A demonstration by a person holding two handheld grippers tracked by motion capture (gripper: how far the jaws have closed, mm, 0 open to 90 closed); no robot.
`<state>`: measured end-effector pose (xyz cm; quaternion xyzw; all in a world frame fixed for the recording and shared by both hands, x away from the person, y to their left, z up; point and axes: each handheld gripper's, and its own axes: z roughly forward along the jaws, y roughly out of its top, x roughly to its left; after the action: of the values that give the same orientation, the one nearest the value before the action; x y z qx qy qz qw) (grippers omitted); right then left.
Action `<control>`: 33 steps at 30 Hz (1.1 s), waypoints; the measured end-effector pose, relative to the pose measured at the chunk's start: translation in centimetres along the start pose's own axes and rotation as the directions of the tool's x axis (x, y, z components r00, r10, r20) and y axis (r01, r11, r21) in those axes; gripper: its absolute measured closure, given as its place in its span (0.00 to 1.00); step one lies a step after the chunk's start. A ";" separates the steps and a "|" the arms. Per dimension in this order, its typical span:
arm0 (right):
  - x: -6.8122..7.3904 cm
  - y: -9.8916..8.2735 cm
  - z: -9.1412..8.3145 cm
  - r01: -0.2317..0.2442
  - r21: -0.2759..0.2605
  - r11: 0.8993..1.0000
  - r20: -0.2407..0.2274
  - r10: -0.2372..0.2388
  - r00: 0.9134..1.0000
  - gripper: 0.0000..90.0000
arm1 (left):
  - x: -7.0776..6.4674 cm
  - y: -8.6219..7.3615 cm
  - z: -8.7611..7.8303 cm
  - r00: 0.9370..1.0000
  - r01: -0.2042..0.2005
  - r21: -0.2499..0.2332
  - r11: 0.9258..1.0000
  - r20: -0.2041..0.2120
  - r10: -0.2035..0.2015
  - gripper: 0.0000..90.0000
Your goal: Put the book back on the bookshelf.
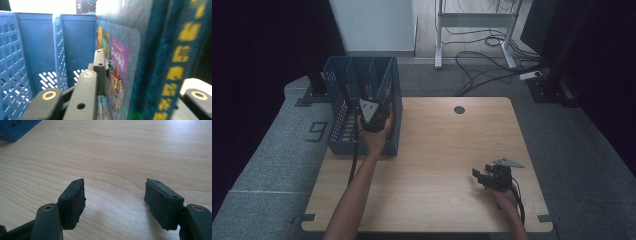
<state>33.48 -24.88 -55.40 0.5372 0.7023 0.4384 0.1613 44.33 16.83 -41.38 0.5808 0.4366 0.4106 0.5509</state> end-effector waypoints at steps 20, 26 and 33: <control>0.0 0.0 0.0 -0.008 0.002 1.000 -0.003 0.008 1.000 0.35 | 0.6 0.4 -1.1 0.994 0.044 0.103 0.994 0.098 -0.054 0.48; 0.0 0.0 0.1 -0.009 0.001 1.000 -0.003 0.009 1.000 0.35 | 0.6 0.2 -1.3 0.993 0.035 0.106 0.994 0.112 -0.047 0.48; -0.1 0.0 0.1 -0.011 0.004 1.000 -0.005 0.011 1.000 0.35 | 0.7 -0.1 -1.6 0.985 0.049 0.137 0.989 0.155 -0.071 0.47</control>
<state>33.56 -24.90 -55.43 0.5401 0.7007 0.4394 0.1561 43.01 17.97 -41.38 0.6337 0.4349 0.3161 0.5562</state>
